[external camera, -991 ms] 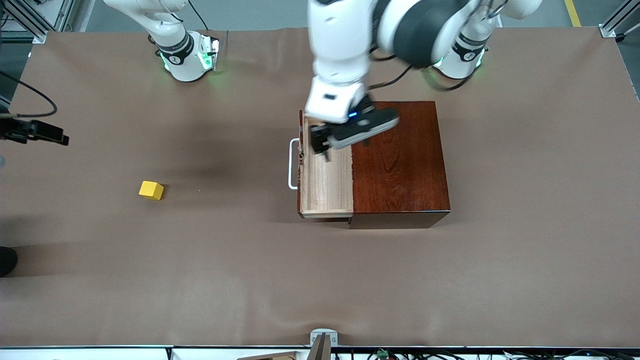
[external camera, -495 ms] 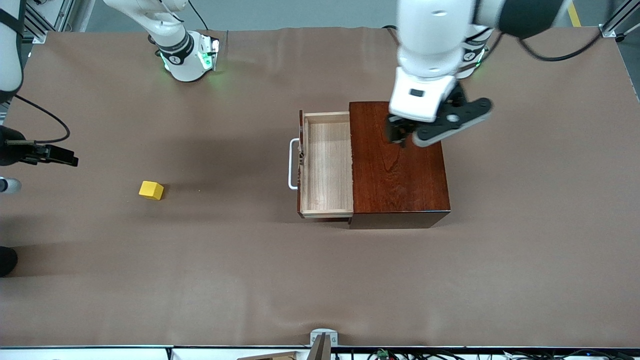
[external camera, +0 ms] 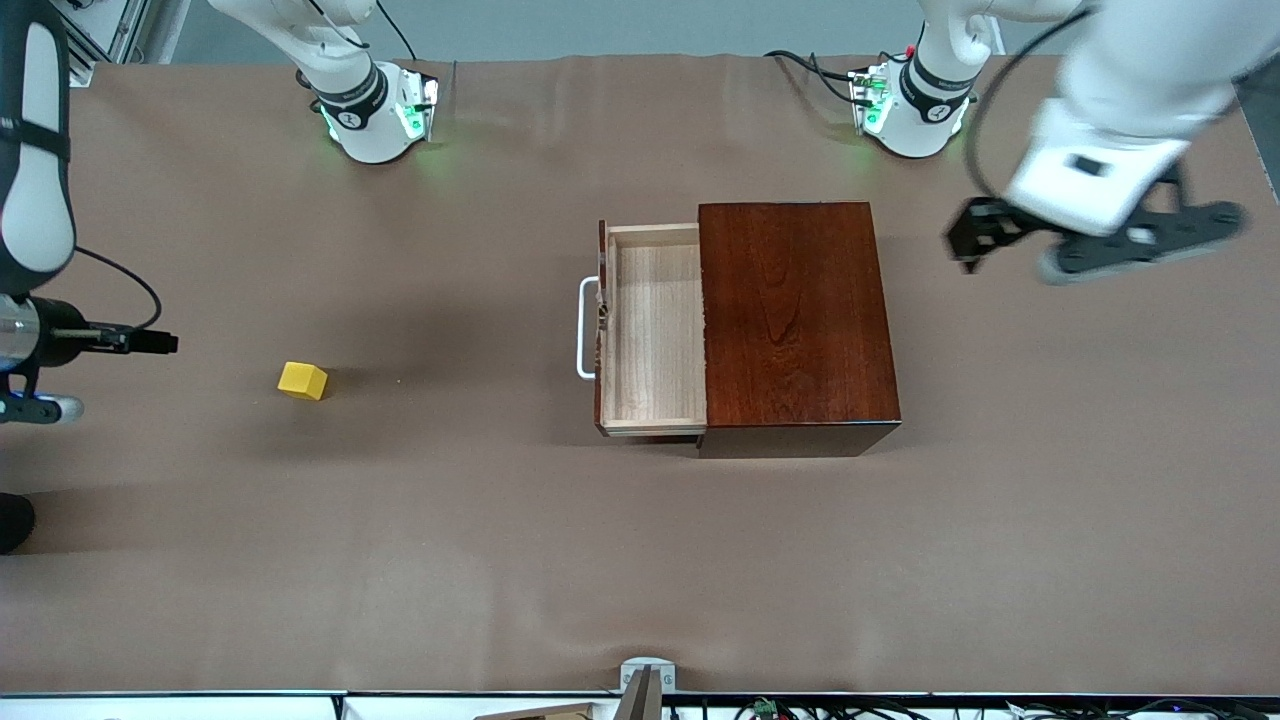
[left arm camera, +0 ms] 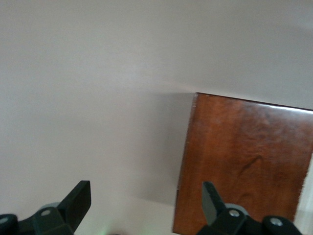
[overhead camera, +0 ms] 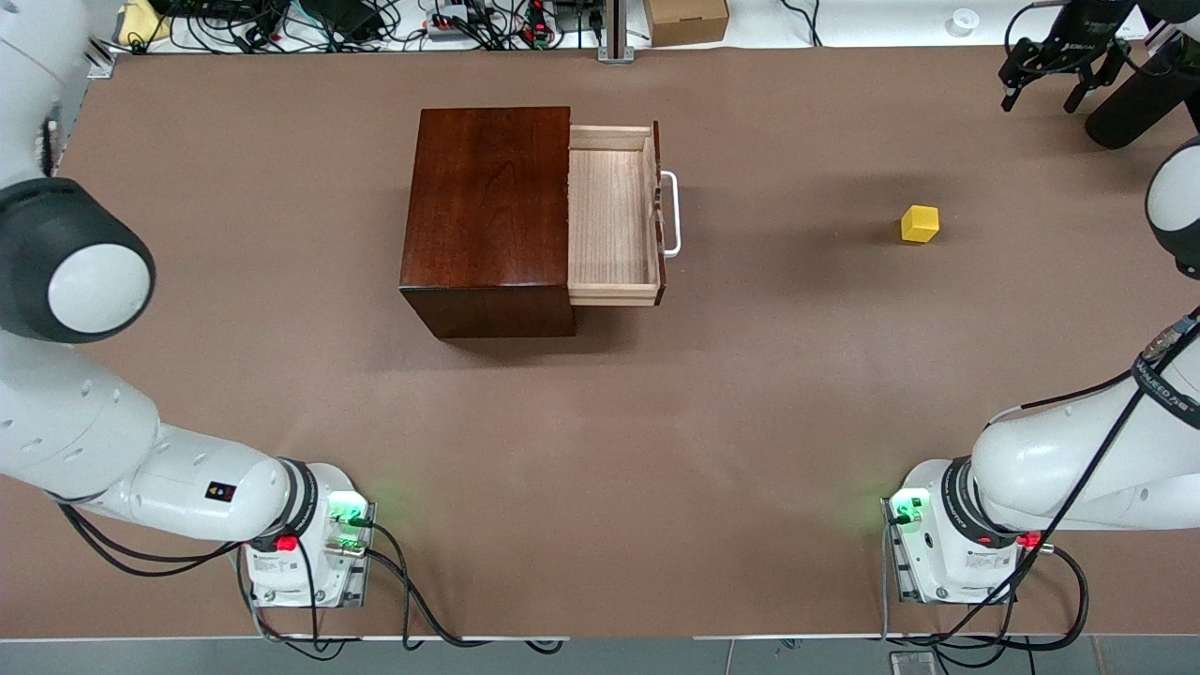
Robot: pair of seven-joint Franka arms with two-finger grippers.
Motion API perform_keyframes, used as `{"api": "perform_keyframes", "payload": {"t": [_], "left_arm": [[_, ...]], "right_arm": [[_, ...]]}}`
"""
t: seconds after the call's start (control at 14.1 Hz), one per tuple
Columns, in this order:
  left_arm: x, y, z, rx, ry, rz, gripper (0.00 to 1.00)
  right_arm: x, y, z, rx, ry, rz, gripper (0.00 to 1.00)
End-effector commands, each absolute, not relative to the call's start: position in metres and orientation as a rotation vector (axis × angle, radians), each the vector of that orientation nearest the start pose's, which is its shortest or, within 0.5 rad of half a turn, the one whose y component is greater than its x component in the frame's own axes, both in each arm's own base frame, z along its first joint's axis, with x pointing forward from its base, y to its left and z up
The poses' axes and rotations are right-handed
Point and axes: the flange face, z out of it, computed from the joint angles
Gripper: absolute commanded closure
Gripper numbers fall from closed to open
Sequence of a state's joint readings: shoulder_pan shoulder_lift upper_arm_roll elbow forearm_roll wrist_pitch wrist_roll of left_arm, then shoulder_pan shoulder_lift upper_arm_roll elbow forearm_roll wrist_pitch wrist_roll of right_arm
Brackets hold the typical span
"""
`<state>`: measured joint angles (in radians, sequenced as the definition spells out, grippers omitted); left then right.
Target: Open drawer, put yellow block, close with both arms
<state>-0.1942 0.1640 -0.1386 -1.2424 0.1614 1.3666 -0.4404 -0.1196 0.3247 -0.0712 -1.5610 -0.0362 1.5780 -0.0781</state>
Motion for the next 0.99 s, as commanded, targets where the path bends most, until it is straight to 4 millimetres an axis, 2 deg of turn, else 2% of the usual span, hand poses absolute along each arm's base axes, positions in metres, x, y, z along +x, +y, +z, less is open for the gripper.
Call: {"api": "perform_keyframes", "payload": {"t": [0.0, 0.07, 0.28, 0.5, 0.57, 0.92], "left_arm": [[0.552, -0.134, 0.671, -3.023, -0.170, 0.000, 0.00], [0.548, -0.122, 0.672, -3.019, -0.166, 0.007, 0.00], [0.539, -0.101, 0.677, -3.039, -0.167, 0.008, 0.00], [0.534, -0.076, 0.670, -3.054, -0.048, 0.006, 0.00], [0.529, -0.061, 0.669, -3.052, -0.054, 0.004, 0.00], [0.535, -0.033, 0.670, -3.057, -0.008, -0.048, 0.00]], "right_arm": [[0.605, -0.114, 0.416, -3.108, 0.170, 0.499, 0.00], [0.606, -0.112, 0.413, -3.096, 0.171, 0.497, 0.00], [0.601, -0.107, 0.385, -3.079, 0.167, 0.506, 0.00], [0.597, -0.100, 0.355, -3.087, 0.154, 0.451, 0.00], [0.596, -0.098, 0.347, -3.090, 0.151, 0.429, 0.00], [0.581, -0.093, 0.299, -3.094, 0.159, 0.341, 0.00]]}}
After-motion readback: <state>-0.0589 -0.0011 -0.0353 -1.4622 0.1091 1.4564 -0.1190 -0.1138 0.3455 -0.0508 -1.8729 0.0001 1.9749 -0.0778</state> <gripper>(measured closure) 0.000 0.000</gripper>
